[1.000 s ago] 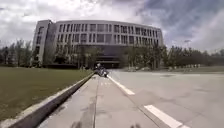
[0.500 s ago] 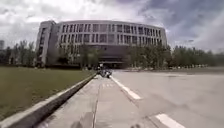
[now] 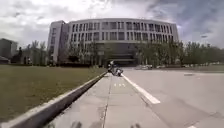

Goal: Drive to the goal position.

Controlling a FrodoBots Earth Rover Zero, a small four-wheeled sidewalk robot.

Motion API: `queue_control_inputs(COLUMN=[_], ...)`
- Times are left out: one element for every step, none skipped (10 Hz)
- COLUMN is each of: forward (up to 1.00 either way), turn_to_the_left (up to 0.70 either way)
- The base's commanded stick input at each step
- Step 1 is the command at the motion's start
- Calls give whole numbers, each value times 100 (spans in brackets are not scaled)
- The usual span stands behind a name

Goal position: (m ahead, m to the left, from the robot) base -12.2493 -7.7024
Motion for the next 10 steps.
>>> queue_control_inputs(forward=[70,70,70,70,70,70,70,70,70,70], turn_to_the_left=[0,-3,-26,-34,-34,-34,-34,-34,-34,-34])
